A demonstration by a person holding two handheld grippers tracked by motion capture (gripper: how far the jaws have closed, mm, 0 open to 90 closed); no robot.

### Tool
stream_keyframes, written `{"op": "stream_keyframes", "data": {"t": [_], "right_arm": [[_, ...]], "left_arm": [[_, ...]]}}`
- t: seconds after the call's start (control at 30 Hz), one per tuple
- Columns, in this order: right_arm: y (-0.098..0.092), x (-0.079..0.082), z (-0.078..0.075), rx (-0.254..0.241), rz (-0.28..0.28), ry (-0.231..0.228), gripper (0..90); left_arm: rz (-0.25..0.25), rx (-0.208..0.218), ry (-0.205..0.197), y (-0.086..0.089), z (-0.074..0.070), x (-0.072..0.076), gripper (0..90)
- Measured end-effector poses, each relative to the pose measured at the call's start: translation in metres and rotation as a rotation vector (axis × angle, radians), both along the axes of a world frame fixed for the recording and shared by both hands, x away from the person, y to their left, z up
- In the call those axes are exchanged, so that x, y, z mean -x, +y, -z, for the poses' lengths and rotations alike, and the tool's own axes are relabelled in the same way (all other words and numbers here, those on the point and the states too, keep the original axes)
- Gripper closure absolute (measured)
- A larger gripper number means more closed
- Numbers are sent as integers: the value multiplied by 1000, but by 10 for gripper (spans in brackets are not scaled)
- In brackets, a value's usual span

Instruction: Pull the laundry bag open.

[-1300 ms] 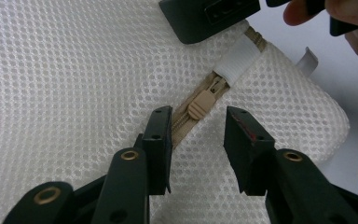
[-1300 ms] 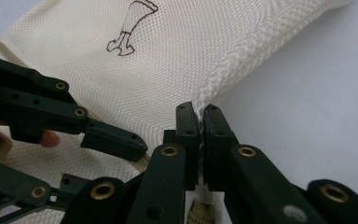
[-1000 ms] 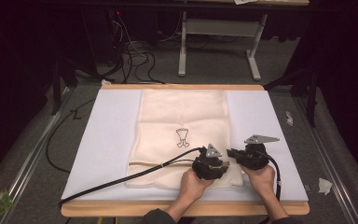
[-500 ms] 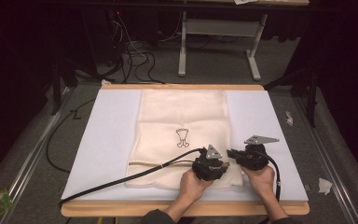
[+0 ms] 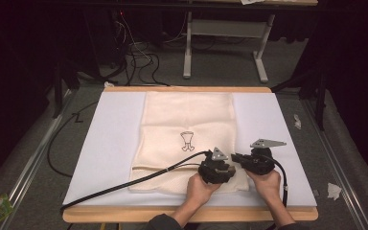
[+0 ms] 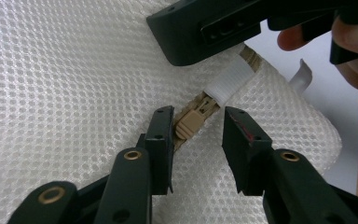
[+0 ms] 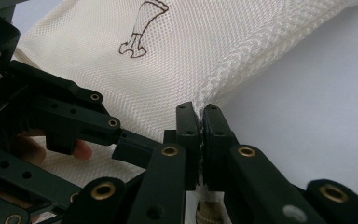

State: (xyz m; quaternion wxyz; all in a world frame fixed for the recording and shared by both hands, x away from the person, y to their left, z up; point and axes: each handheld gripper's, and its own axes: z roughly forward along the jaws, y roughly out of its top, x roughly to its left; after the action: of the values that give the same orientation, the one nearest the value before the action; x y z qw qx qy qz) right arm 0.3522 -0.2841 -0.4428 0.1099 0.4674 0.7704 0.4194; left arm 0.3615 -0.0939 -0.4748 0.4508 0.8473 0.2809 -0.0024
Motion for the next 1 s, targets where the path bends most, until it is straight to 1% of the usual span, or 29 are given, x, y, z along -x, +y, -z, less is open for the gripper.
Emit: {"op": "stream_keyframes", "data": {"t": [0.13,0.2,0.27,0.33,0.4,0.5,0.67,0.77,0.83,0.9,0.93,0.97,1.0], "right_arm": [[-1,-1,0,-1,4,2,883],[-1,-1,0,-1,7,3,883],[-2,-1,1,1,6,3,883],[-2,-1,1,0,9,6,883],[-2,-1,1,-1,7,2,883],[-3,-1,1,2,6,4,882],[-3,-1,2,2,6,1,882],[-3,-1,2,1,6,6,883],[-2,-1,2,1,6,7,883],[-3,-1,2,1,6,3,883],[-3,-1,2,1,6,2,882],[-3,-1,2,1,5,0,882],[-3,-1,2,0,6,-1,882]], "left_arm": [[10,16,-8,1,-2,1,665],[15,16,-20,1,-3,2,675],[20,17,-23,1,-3,3,684],[28,28,-18,1,-3,3,696],[33,39,-23,1,-3,4,704],[40,45,-15,2,-3,4,712],[31,48,4,1,-2,2,730],[20,44,10,0,0,1,761],[16,42,10,0,0,1,804],[17,42,12,0,-1,0,814],[21,44,-2,1,-2,1,817],[20,44,-15,1,-2,2,859],[20,45,-16,1,-3,2,862]]}}
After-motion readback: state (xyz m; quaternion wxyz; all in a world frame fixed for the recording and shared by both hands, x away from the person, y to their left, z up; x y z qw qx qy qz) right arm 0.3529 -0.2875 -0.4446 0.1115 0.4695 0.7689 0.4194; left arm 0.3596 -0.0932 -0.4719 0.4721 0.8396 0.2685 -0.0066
